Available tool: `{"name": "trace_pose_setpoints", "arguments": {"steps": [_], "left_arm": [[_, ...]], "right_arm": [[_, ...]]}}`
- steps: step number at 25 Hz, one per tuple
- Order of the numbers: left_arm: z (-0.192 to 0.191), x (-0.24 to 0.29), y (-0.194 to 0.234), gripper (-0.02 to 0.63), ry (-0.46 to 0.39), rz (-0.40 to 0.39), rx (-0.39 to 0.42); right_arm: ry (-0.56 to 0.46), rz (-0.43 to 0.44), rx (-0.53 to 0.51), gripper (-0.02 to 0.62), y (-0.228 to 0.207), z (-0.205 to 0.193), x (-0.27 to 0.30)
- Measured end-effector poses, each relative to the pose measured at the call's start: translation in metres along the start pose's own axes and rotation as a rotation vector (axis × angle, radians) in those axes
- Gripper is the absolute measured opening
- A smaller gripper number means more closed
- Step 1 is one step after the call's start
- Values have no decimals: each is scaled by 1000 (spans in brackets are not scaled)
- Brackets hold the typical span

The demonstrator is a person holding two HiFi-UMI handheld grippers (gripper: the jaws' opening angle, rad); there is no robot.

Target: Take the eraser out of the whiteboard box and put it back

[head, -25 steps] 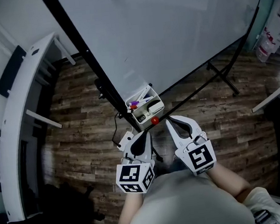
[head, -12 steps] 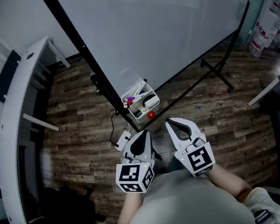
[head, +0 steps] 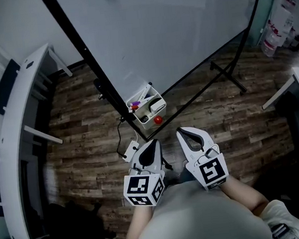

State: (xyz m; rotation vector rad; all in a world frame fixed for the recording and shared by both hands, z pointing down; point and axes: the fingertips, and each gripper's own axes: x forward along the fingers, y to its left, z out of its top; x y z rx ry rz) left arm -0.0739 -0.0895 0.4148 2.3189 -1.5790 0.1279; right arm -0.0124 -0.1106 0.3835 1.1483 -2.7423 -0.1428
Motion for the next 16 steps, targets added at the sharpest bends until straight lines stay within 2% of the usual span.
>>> {"name": "trace_pose_setpoints", "arguments": {"steps": [9, 16], "left_arm": [[-1, -3, -8, 1, -11, -1, 3], [-2, -3, -11, 0, -11, 3, 2]], "right_arm": [[-14, -11, -6, 5, -2, 2, -9], [16, -19, 51, 5, -4, -3, -13]]}}
